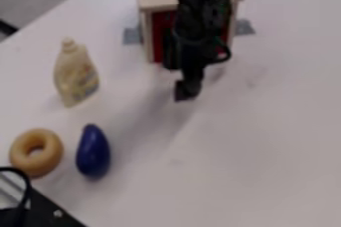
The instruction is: Open the drawer
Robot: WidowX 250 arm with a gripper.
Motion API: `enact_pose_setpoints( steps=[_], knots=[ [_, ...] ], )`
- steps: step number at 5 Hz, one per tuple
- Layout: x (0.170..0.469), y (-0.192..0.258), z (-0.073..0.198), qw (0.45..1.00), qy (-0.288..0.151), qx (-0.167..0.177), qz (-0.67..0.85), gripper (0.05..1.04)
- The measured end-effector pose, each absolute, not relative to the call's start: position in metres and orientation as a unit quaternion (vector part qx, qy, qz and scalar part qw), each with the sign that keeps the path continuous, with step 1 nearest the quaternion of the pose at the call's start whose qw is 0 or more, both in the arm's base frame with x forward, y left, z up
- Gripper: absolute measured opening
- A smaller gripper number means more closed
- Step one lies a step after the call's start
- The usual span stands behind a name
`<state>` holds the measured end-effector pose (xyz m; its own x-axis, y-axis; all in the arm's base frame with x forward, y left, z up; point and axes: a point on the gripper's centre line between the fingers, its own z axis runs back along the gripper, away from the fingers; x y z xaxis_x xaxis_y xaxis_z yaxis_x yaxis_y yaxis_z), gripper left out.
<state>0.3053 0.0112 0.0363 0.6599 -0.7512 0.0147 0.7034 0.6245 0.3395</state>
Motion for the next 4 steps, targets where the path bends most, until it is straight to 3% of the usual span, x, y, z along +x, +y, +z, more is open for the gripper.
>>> enact_pose_setpoints(
  steps=[3,4],
  knots=[
    [0.333,0.014,0.027,0.897,-0.077,0.168,-0.403,0.996],
    [0.341,0.018,0.026,0.9,-0.078,0.17,-0.395,0.955]
  ],
)
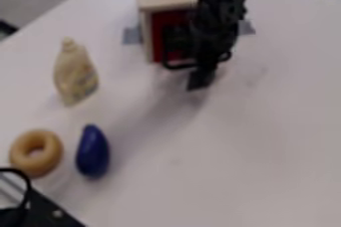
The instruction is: Open the drawer
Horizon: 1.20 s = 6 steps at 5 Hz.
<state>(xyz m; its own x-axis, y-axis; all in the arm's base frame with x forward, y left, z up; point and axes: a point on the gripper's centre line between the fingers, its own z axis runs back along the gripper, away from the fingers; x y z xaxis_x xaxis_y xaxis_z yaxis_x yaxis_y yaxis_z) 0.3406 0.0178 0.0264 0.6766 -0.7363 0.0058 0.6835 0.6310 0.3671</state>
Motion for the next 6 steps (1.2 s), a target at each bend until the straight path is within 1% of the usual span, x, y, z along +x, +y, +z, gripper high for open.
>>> enact_pose_setpoints(
  steps=[1,2,3,4,5,6],
  knots=[
    [0.341,0.02,0.021,0.901,-0.071,0.167,-0.393,0.687],
    [0.341,0.022,0.02,0.902,-0.072,0.167,-0.392,0.383],
    [0.341,0.022,0.02,0.903,-0.072,0.166,-0.39,0.174],
    [0.34,0.021,0.019,0.908,-0.075,0.155,-0.382,0.127],
    [0.338,0.02,0.019,0.91,-0.074,0.142,-0.383,0.122],
    [0.331,0.017,0.018,0.911,-0.064,0.13,-0.387,0.122]
  ],
)
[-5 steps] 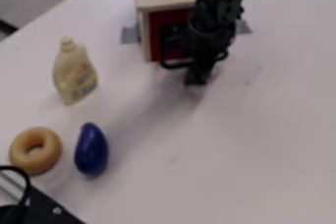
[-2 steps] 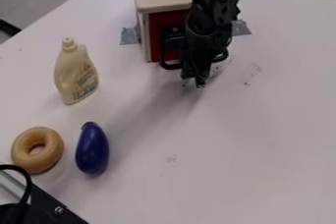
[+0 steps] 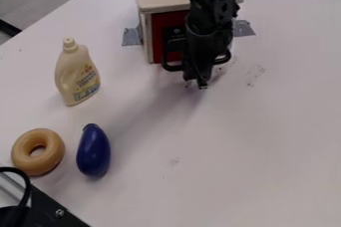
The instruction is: Open the drawer
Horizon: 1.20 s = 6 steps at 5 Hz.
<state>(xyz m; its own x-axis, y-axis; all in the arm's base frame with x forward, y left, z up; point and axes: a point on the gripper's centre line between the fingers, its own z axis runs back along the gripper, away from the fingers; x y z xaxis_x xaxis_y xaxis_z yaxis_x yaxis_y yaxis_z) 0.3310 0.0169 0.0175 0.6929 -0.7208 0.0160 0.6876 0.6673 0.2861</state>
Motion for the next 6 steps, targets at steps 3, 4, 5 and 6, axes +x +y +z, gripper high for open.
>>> enact_pose_setpoints(
  steps=[3,4,5,6],
  knots=[
    [0.309,0.008,0.017,0.91,-0.05,0.102,-0.398,0.121],
    [0.3,0.002,0.017,0.908,-0.051,0.1,-0.404,0.121],
    [0.289,-0.006,0.019,0.905,-0.05,0.093,-0.411,0.121],
    [0.278,-0.012,0.021,0.9,-0.052,0.092,-0.422,0.121]
  ],
)
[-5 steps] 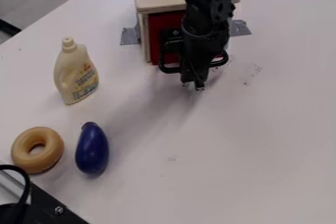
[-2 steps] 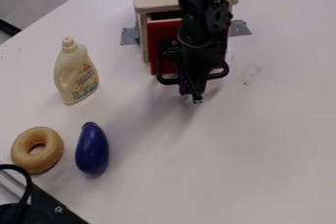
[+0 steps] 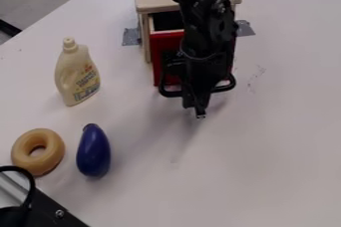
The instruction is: Open the drawer
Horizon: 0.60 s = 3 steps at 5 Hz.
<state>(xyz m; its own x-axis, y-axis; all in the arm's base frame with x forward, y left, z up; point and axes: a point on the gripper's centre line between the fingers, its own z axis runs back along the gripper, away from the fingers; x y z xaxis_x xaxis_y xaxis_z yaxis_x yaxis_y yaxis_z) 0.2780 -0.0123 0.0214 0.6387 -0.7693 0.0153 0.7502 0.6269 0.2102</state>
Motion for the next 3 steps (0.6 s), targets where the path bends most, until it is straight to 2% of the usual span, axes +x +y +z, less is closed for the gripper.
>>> enact_pose_setpoints(
  steps=[3],
  knots=[
    [0.26,-0.022,0.023,0.897,-0.054,0.092,-0.428,0.121]
  ],
)
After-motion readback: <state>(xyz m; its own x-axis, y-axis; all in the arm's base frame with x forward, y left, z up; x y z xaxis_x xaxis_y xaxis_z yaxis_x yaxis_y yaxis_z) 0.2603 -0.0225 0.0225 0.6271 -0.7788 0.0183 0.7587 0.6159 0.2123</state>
